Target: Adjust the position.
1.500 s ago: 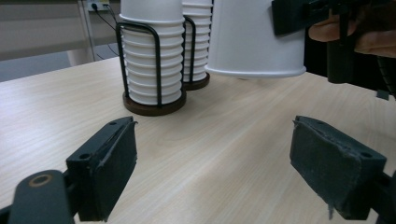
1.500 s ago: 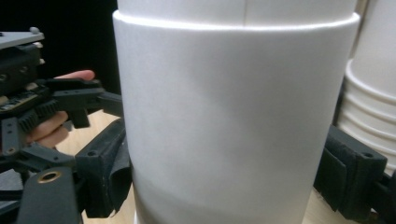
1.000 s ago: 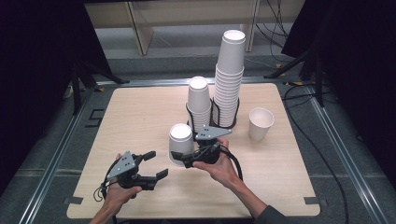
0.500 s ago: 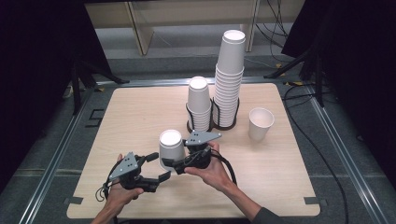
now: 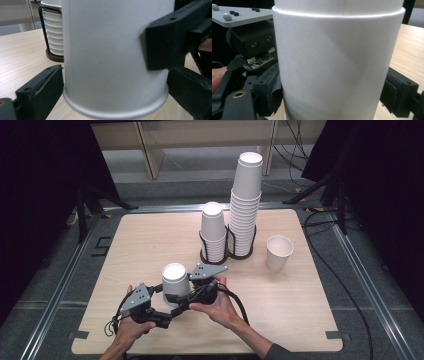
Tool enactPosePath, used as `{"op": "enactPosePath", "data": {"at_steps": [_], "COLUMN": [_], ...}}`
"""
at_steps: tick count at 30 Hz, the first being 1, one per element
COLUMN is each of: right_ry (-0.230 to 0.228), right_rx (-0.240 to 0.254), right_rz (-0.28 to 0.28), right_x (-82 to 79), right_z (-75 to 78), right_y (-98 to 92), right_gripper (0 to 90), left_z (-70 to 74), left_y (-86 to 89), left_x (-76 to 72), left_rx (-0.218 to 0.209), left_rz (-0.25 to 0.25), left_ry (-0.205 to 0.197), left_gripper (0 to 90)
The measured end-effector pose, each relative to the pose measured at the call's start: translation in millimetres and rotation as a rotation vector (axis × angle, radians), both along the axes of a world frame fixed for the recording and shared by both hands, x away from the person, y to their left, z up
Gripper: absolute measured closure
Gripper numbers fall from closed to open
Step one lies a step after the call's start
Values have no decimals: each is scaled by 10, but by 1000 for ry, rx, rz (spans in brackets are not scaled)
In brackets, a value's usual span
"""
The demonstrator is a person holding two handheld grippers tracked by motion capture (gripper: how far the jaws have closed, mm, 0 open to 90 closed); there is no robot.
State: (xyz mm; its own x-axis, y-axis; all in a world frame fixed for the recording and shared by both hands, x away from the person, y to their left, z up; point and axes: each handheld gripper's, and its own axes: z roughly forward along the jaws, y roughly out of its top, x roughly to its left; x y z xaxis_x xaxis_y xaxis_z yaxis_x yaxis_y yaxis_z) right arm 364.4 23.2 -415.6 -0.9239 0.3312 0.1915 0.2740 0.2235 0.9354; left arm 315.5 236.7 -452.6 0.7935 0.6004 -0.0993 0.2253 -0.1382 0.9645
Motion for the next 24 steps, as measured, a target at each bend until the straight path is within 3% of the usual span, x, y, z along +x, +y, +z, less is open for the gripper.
{"op": "enactPosePath", "data": {"at_steps": [1,2,4,5,9,12,13,16,21,24], "right_ry": [38,14,47,19,10,29,42,34,12,0], "right_rx": [22,17,29,19,6,21,5,5,-36,-28], "right_rz": [15,16,17,18,14,24,26,22,27,34], "right_x": [-23,-12,-35,-26,-31,-29,-32,-31,-46,-32], "right_z": [-9,-8,-13,-13,-19,-33,-29,-33,35,107], "right_y": [27,28,44,46,50,60,53,58,47,11], "right_gripper": [176,175,175,175,175,170,166,155,139,154], "left_z": [-1,-1,-3,-7,-12,-7,-4,2,19,8], "left_y": [-2,-3,-7,-18,-18,-19,-18,-18,-22,-9], "left_x": [0,0,2,-1,-2,-15,-21,-20,-30,-25], "left_rx": [2,3,6,-4,-1,22,35,41,40,68], "left_rz": [1,1,-1,3,5,6,5,3,-10,-17], "left_ry": [-1,-2,-4,-2,-1,-19,-16,-21,-36,-48], "left_gripper": [3,1,0,0,0,10,17,34,52,83]}}
